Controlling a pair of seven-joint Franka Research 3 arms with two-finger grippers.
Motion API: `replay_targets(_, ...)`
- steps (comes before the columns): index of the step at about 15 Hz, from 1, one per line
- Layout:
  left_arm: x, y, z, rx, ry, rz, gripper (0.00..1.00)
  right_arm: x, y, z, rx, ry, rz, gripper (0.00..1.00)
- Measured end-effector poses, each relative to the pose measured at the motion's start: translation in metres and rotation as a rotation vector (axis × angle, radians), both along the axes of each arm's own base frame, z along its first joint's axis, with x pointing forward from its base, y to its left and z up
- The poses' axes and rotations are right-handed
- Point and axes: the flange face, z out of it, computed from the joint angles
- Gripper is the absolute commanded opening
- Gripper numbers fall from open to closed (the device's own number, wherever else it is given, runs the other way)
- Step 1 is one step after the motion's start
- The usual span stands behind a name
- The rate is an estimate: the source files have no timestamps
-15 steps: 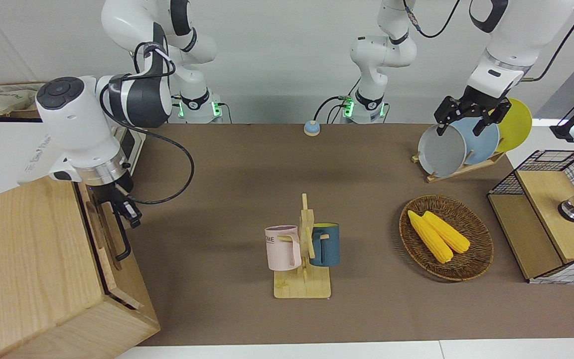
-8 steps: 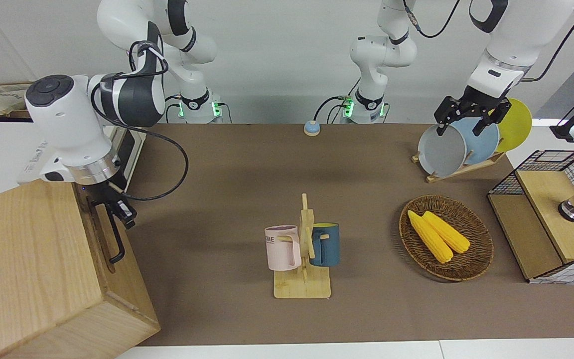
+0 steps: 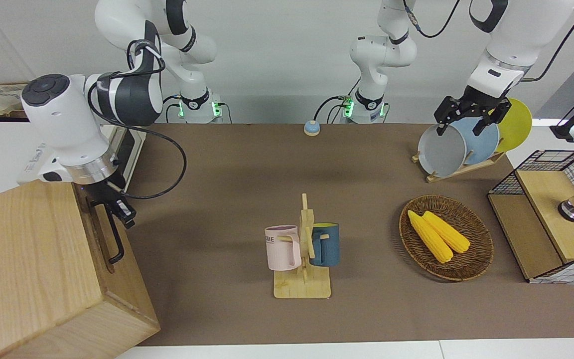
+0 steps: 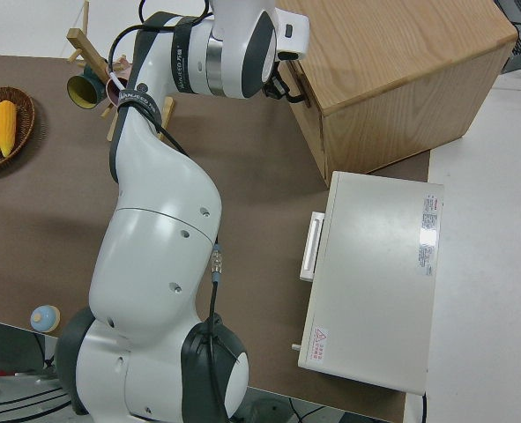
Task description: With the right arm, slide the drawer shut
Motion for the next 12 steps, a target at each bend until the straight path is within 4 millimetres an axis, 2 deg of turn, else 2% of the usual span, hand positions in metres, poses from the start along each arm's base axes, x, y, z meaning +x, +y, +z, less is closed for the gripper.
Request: replay_targets(12,0.0,0.0,0.0,0.0,0.0,0.0,1.0,-0.0001,-0.0009,0.0003,-0.001,-0.001,0.01,0.0)
